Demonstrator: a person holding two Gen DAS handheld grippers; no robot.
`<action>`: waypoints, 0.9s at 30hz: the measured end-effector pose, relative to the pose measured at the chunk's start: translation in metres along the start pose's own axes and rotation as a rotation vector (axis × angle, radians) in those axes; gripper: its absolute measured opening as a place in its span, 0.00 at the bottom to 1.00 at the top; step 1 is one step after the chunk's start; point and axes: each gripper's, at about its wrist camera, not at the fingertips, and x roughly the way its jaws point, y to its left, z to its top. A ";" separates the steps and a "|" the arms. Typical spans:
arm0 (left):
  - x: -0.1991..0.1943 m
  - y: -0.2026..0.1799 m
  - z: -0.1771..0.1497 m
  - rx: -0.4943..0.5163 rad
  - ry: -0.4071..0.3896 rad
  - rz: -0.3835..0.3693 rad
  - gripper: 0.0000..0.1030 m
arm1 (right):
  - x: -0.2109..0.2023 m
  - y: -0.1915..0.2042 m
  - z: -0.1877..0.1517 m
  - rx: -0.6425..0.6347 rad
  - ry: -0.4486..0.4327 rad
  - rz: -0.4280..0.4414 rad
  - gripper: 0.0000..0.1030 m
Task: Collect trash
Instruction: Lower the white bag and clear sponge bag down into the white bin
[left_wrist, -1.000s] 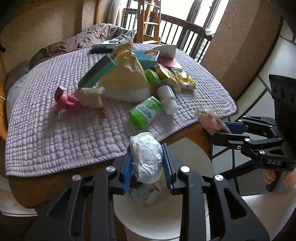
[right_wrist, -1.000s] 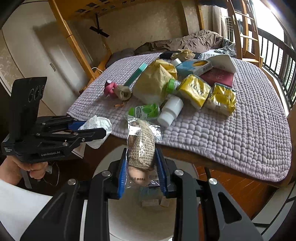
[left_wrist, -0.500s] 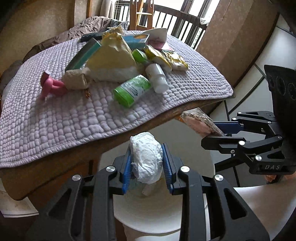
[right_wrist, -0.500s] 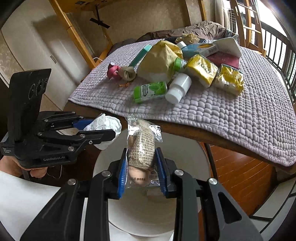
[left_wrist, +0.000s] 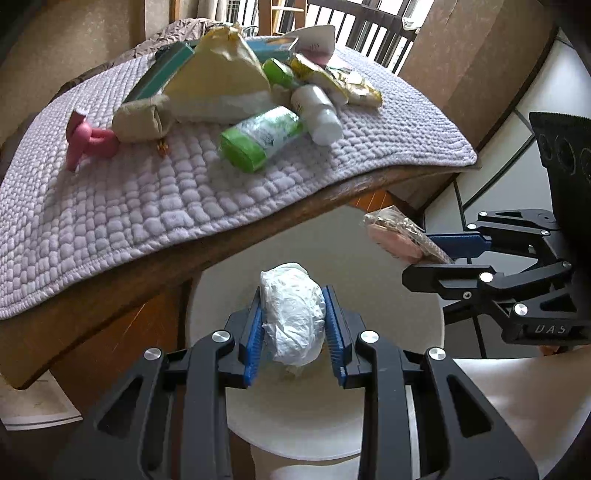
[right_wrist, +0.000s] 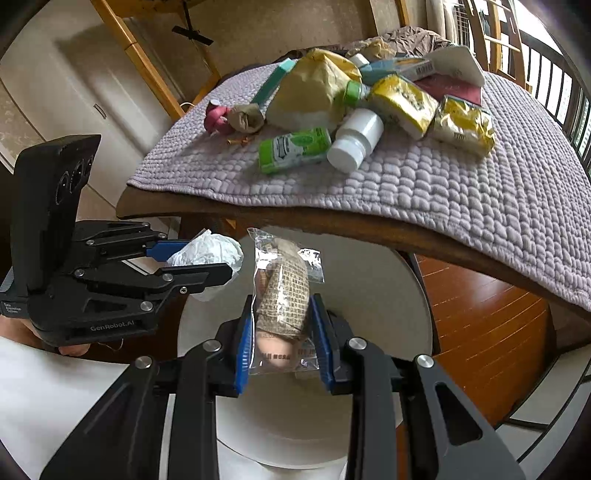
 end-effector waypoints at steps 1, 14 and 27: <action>0.001 0.001 -0.001 -0.001 0.004 0.002 0.32 | 0.002 -0.001 -0.001 0.002 0.004 -0.003 0.28; 0.008 0.014 -0.011 -0.011 0.034 0.036 0.32 | 0.007 -0.015 -0.012 0.023 0.036 -0.029 0.28; 0.023 0.015 -0.014 -0.013 0.063 0.021 0.32 | 0.025 -0.018 -0.015 0.044 0.076 -0.021 0.28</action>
